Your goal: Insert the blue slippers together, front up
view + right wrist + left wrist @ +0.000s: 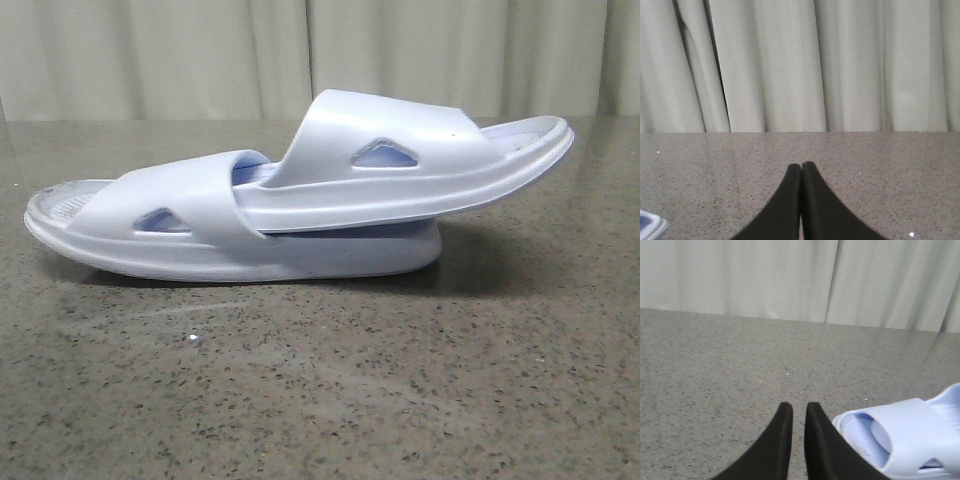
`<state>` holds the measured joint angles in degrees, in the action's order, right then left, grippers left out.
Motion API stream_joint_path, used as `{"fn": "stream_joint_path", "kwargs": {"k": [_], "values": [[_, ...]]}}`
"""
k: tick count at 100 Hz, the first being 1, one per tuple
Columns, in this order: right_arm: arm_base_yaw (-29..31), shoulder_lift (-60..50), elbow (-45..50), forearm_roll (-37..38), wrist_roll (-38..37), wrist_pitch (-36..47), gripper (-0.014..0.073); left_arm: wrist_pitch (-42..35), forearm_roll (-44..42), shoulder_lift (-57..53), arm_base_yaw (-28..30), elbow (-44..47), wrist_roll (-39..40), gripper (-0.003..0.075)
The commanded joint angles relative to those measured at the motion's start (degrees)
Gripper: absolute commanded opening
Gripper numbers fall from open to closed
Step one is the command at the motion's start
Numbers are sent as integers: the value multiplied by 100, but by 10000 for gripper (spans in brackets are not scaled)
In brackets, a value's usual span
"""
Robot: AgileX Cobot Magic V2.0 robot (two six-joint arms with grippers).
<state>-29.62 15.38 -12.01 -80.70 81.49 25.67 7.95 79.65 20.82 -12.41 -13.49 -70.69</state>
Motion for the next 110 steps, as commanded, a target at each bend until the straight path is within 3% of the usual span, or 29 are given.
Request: {"fn": "stream_joint_path", "kwargs": {"k": [1,13,32,42,57,77,110], "values": [[22,27,-155,191,79,66,-107,-442,-351,-128,-42,-129,29,16],[22,27,-155,191,79,66,-107,-537,-2069,-431,-42,-118,782,16],[22,27,-155,191,79,66,-107,-512,-6168,-986,163,40,4764,16],[22,27,-155,191,79,66,-107,-500,-7325,-1203,476,263,6145,16],[22,27,-155,191,79,66,-107,-500,-7705,-1619,870,634,6556,16],[22,27,-155,191,79,66,-107,-500,-8014,-2286,881,949,6556,16],[22,27,-155,191,79,76,-107,-690,-8019,-2273,881,1377,6664,16]]}}
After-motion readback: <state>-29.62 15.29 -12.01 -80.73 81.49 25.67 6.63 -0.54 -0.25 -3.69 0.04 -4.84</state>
